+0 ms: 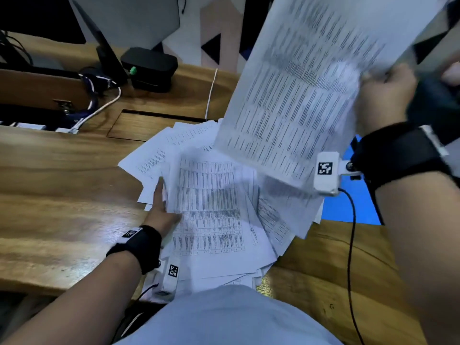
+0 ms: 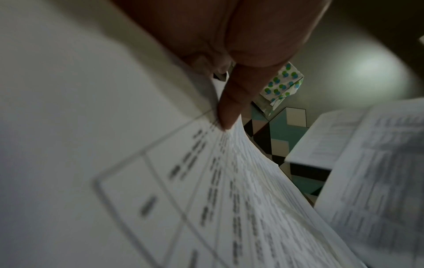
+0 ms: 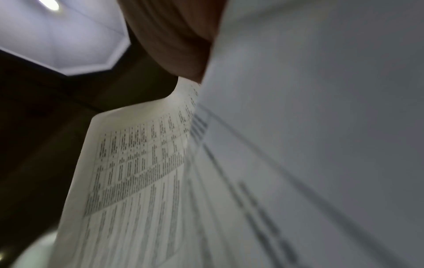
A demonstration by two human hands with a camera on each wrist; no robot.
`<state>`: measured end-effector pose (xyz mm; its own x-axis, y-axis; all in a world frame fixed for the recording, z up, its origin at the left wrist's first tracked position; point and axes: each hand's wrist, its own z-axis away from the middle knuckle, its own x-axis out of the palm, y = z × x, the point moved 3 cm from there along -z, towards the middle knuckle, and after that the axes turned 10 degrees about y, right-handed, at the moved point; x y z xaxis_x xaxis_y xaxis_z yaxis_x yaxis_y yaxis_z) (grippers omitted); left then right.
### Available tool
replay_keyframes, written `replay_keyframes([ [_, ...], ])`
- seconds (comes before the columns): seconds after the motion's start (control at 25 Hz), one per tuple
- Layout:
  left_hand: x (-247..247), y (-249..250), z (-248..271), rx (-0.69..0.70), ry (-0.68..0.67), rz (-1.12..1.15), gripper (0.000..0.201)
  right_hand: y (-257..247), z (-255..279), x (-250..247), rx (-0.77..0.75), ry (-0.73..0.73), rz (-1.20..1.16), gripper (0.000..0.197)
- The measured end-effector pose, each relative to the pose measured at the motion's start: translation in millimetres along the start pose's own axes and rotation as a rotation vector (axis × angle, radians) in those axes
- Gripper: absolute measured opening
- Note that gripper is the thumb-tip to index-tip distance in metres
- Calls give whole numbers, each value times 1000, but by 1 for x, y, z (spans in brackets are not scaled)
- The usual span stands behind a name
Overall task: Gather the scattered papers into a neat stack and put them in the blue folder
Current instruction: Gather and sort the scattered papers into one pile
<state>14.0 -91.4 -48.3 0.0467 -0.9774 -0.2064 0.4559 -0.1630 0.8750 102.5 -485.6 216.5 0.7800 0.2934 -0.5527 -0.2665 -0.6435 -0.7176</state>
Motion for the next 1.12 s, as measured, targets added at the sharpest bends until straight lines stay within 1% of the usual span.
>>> replay_keyframes([
  [0.04,-1,2,-2,27,-32,-3,102,25,19,-1,76,-55,-67,6],
  [0.08,-2,2,-4,61,-54,-27,102,51,43,2,166,-21,-111,5],
  [0.16,-7,-1,-8,80,-54,-44,101,95,73,28,333,-33,-106,19],
  [0.2,-8,0,-8,80,-51,-35,101,104,84,25,425,-17,-118,26],
  [0.24,-8,1,-8,96,-54,-33,101,109,81,22,406,30,-54,29],
  [0.28,-8,2,-6,111,-60,-47,97,109,78,15,348,59,27,27],
  [0.32,-8,1,-4,111,-65,-64,90,105,77,8,255,44,67,21],
  [0.4,-4,-3,-4,86,-55,-94,72,83,65,-5,61,28,-75,14],
  [0.44,-2,-5,-5,66,-50,-93,66,67,56,-10,5,27,-178,15],
  [0.52,1,-5,-7,60,-47,-89,62,39,33,-15,-40,51,-426,24],
  [0.6,2,-1,-6,54,-38,-104,61,18,23,-21,-46,47,-555,27],
  [0.68,4,4,-4,46,-39,-101,58,12,20,-23,9,32,-649,22],
  [0.76,4,5,-2,58,-47,-81,50,18,20,-18,119,7,-773,20],
  [0.84,4,3,-3,59,-42,-43,33,37,28,-4,266,-30,-882,22],
  [0.88,5,3,-2,47,-41,-21,26,52,35,4,334,-28,-864,23],
  [0.92,6,4,-2,32,-37,-1,25,70,42,13,381,-25,-789,22],
  [0.96,8,3,-1,23,-32,6,26,91,50,23,405,-26,-675,15],
  [1.0,8,4,-1,17,-27,4,29,112,59,30,420,-36,-522,11],
  [1.04,8,5,0,8,-17,9,32,130,72,38,417,-64,-345,16],
  [1.08,8,6,1,-1,-9,14,34,146,87,44,404,-99,-194,16],
  [1.12,10,7,2,-2,-6,8,36,157,101,50,393,-156,-113,10],
])
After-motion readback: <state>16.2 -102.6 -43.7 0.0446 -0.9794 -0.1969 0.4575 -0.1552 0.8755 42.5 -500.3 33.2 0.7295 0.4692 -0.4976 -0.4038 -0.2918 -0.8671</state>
